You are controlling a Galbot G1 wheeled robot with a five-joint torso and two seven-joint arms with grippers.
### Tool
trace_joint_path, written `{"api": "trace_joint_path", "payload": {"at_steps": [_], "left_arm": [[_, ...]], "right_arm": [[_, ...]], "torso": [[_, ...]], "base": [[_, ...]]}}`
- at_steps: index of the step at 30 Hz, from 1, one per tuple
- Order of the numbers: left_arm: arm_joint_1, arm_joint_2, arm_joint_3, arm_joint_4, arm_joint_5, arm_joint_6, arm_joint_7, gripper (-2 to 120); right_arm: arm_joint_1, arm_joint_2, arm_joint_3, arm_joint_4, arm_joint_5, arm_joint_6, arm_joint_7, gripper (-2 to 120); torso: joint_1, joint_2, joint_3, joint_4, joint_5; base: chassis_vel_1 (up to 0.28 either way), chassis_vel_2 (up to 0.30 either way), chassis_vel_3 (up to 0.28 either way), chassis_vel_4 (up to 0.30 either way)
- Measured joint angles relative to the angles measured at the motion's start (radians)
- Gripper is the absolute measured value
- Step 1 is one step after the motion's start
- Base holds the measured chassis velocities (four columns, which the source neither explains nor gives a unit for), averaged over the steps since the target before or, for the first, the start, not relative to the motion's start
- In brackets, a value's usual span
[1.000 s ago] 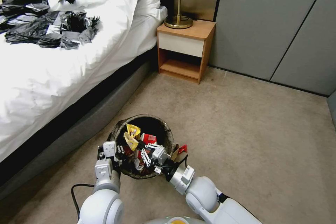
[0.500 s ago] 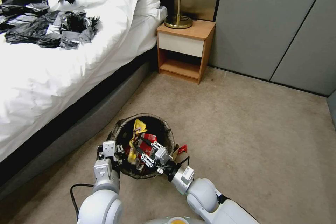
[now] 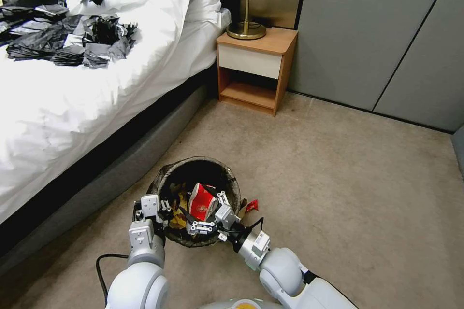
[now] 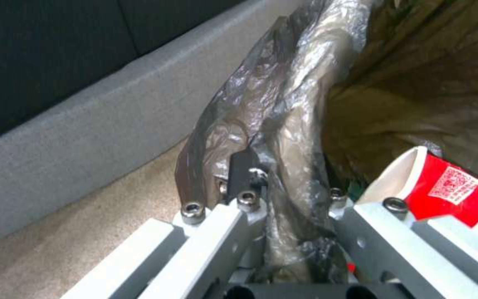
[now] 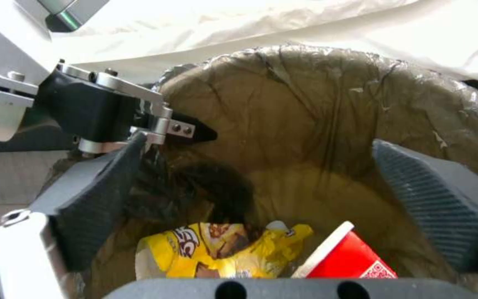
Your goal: Pick up the trash bin, then pick up the garbage from the floor and place it into the trash bin.
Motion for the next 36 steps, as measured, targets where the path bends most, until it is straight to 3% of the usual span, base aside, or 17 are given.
{"api": "trace_joint_path", "payload": {"at_steps": [6,10,13,19,25,36], "left_arm": [[0.0,0.0,-0.004,0.0,0.0,-0.001,0.0,1],[-0.002,0.003,-0.01,0.006,0.0,-0.003,0.0,1],[-0.005,0.007,-0.016,0.016,-0.002,-0.004,0.0,1],[-0.014,0.011,-0.032,0.023,-0.016,-0.005,0.001,1],[-0.019,0.016,-0.049,0.023,-0.033,-0.005,0.001,1],[-0.029,0.023,-0.068,0.015,-0.058,0.001,0.0,1]], "right_arm": [[-0.027,-0.011,0.02,0.047,-0.018,0.009,0.006,100],[-0.069,-0.018,0.065,0.142,-0.053,0.019,0.034,100],[-0.13,-0.009,0.137,0.28,-0.097,0.011,0.133,100],[-0.242,0.013,0.208,0.422,-0.14,-0.023,0.254,100],[-0.332,0.024,0.267,0.44,-0.175,0.009,0.267,100],[-0.413,0.034,0.339,0.359,-0.188,0.052,0.298,100]], "torso": [[0.0,0.0,0.0,0.0001,0.0001],[0.0,0.0,0.0,0.0,0.0002],[0.0,0.0,0.0,0.0,0.0002],[0.0,0.0,0.0,0.0,-0.0001],[0.0,0.0,0.0,0.0,0.0],[0.0,0.0,0.0,0.0,0.0]], "base": [[0.0,0.0,0.0,0.0],[0.0,0.0,0.0,0.0],[0.0,0.0,0.0,0.0],[0.0,0.0,0.0,0.0],[0.0,0.0,0.0,0.0],[0.0,0.0,0.0,0.0]]}}
